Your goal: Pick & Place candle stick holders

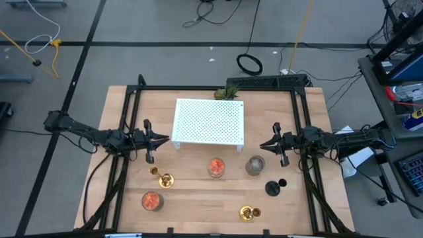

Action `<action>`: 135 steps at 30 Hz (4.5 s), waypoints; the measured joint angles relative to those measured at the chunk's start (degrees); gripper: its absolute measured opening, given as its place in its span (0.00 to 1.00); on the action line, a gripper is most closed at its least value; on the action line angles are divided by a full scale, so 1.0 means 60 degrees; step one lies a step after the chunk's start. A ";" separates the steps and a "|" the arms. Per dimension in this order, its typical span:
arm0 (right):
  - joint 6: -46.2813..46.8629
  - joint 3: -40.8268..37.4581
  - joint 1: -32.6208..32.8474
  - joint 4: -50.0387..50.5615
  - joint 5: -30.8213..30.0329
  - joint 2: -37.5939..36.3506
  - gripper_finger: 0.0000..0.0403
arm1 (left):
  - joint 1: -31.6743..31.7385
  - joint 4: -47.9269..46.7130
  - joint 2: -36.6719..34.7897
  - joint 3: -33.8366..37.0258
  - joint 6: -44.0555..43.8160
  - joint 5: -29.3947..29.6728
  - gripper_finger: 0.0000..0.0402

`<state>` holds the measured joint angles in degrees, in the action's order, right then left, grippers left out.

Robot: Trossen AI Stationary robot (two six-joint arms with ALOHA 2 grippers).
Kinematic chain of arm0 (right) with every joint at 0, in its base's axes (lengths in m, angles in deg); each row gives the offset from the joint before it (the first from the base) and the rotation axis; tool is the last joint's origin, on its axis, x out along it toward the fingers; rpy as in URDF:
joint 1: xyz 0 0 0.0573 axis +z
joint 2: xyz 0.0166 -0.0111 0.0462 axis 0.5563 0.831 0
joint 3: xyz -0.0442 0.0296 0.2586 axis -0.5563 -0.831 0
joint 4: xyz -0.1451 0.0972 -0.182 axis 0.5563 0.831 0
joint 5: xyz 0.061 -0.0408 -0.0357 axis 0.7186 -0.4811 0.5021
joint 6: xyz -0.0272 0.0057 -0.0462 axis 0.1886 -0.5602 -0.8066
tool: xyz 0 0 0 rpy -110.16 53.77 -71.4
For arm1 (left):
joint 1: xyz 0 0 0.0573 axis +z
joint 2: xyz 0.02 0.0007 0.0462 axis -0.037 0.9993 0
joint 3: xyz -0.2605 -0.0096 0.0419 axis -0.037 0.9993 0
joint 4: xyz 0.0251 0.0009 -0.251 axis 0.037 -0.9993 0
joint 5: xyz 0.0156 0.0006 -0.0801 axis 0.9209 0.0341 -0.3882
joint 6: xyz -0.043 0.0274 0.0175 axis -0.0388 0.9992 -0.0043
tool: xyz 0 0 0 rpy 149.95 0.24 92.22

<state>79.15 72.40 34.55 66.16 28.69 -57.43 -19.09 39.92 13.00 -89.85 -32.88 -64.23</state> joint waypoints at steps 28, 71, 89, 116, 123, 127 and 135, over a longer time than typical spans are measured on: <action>0.0001 0.0000 -0.0002 0.0001 0.0000 0.0003 0.07 | 0.0000 -0.0002 -0.0002 0.0000 -0.0002 0.0000 0.12; 0.0127 -0.0004 0.0005 -0.3422 -0.0066 0.0156 0.07 | -0.0007 -0.5885 -0.0002 -0.2182 -0.1213 -0.1915 0.23; 0.0249 -0.0004 0.0004 -0.3409 -0.0004 0.0379 0.07 | -0.1009 -0.8656 0.0398 -0.2915 -0.2279 -0.4275 0.40; 0.0252 -0.0004 0.0002 -0.3365 0.0000 0.0653 0.07 | -0.1891 -0.6348 0.2325 -0.2915 -0.1982 -0.4872 0.40; 0.0252 -0.0004 0.0005 -0.3365 0.0000 0.0835 0.07 | -0.1891 -0.5436 0.2590 -0.2915 -0.1747 -0.4916 0.40; 0.0252 -0.0004 0.0004 -0.3365 0.0000 0.0915 0.07 | -0.1891 -0.4903 0.2661 -0.2915 -0.1315 -0.4919 0.40; 0.0252 -0.0004 0.0002 -0.3369 0.0000 0.0954 0.07 | -0.1891 -0.4564 0.2690 -0.2915 -0.1169 -0.4486 0.38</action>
<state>80.67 72.38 34.56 45.94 28.69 -51.70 -30.44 12.53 29.14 -107.34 -39.90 -91.15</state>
